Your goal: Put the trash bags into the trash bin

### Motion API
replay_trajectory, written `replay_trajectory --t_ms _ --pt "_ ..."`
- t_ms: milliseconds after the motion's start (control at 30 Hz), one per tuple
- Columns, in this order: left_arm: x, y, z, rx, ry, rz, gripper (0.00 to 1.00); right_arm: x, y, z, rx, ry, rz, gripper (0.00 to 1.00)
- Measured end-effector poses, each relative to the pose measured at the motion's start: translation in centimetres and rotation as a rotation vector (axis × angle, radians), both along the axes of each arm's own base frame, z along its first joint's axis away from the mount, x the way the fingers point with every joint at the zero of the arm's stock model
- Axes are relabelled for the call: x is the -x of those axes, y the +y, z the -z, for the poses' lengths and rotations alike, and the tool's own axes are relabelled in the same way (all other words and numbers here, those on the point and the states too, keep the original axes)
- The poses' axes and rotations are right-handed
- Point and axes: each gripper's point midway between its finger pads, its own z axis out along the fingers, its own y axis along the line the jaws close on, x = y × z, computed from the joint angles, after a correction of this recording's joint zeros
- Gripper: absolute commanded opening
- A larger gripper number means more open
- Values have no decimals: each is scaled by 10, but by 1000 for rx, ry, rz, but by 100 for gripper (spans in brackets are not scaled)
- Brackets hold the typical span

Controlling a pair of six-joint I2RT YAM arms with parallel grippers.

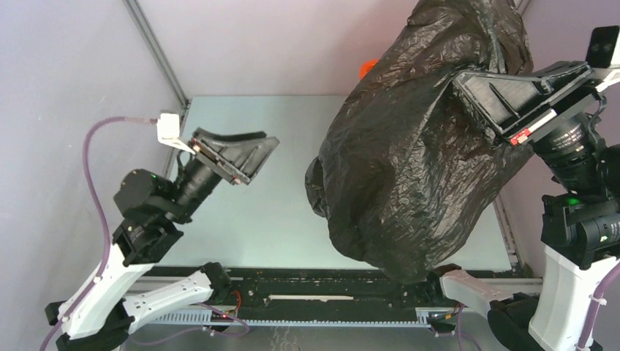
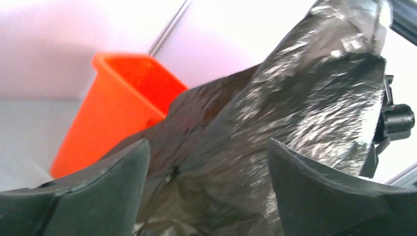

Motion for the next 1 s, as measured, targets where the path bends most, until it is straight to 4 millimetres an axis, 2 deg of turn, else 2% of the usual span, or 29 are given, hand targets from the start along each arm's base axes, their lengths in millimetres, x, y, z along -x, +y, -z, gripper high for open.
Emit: replay_trajectory --t_ms 67,167,267,367,467,600,733,867,933,1000 --pt "1 6 25 3 59 -9 100 4 -4 -5 -15 -14 15 0" --pt "-7 -1 92 -29 231 -9 100 5 -10 -10 -38 -20 51 0" --pt "-21 -20 170 -81 426 21 100 4 -14 -13 -58 -21 74 0" --pt "-21 -43 230 -164 513 119 100 1 -15 -17 -68 -23 82 0" --pt "-7 -62 279 -271 568 235 100 -4 -14 -18 -71 -20 89 0" --pt "14 -71 297 -261 536 365 100 -11 -13 -17 -70 -7 94 0" --pt "21 -81 304 -199 510 444 98 -15 -14 -16 -71 2 105 0" --pt "16 -105 295 -126 497 537 74 -17 -15 -16 -74 3 112 0" --pt "16 -116 293 -108 506 580 76 -21 -14 -17 -72 1 116 0" --pt "12 -123 288 -92 498 601 85 -28 -13 -16 -70 1 122 0"
